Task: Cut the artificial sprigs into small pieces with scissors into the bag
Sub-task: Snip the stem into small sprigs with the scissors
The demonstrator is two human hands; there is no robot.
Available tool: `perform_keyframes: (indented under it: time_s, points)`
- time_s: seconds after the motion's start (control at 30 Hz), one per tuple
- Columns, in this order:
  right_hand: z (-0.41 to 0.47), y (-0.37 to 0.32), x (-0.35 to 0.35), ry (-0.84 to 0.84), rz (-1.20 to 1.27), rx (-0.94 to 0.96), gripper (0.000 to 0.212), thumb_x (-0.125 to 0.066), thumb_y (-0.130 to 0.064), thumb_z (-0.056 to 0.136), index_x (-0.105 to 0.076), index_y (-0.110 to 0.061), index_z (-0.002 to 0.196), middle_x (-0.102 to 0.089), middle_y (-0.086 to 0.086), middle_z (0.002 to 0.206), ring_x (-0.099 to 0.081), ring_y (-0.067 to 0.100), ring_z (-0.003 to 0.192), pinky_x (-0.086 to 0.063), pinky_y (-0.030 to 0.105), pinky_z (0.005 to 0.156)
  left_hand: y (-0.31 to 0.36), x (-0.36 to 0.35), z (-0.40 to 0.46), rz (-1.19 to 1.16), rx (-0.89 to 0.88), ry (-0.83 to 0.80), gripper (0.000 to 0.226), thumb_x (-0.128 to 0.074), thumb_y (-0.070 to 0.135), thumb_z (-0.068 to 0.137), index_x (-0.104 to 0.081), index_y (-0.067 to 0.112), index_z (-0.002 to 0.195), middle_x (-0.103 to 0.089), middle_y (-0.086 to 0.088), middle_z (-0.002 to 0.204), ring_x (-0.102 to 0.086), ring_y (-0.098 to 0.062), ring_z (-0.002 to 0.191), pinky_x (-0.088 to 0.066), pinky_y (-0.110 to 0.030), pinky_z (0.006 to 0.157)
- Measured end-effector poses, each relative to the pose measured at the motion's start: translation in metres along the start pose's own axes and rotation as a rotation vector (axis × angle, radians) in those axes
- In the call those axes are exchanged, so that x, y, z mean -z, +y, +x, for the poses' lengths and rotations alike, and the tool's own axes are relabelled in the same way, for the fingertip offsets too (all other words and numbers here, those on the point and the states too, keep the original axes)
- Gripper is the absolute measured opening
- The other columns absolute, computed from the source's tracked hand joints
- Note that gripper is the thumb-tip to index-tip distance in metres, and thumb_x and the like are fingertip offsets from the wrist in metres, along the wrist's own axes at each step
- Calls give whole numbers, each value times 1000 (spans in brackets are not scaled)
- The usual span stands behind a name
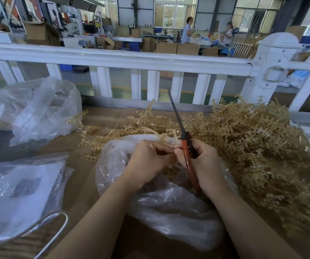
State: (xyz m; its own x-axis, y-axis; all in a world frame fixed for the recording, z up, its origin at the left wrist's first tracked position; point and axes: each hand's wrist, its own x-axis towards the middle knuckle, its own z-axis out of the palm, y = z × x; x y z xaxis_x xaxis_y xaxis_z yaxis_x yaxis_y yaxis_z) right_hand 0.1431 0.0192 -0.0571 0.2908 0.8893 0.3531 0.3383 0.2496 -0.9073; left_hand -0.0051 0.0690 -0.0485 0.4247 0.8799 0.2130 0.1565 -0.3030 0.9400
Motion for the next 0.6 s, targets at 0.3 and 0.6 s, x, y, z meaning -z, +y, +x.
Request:
perform_keyframes:
  time_s: [0.3, 0.6]
  points:
    - [-1, -1, 2, 26, 52, -48, 9, -78, -11, 87, -71, -15, 82, -75, 3, 74, -68, 11, 59, -51, 17, 55, 5, 5, -1, 259, -436, 513, 28, -77, 31, 80, -55, 18, 91, -55, 12, 87, -54, -8, 81, -43, -19, 74]
    - [2, -1, 3, 1, 130, -112, 5, -72, -6, 91, -72, -11, 89, -74, -1, 67, -62, -1, 50, -45, 9, 49, -7, 14, 8, -395, 51, 92, 36, -89, 25, 66, -70, 23, 97, -66, 6, 78, -65, -15, 74, -55, -31, 71]
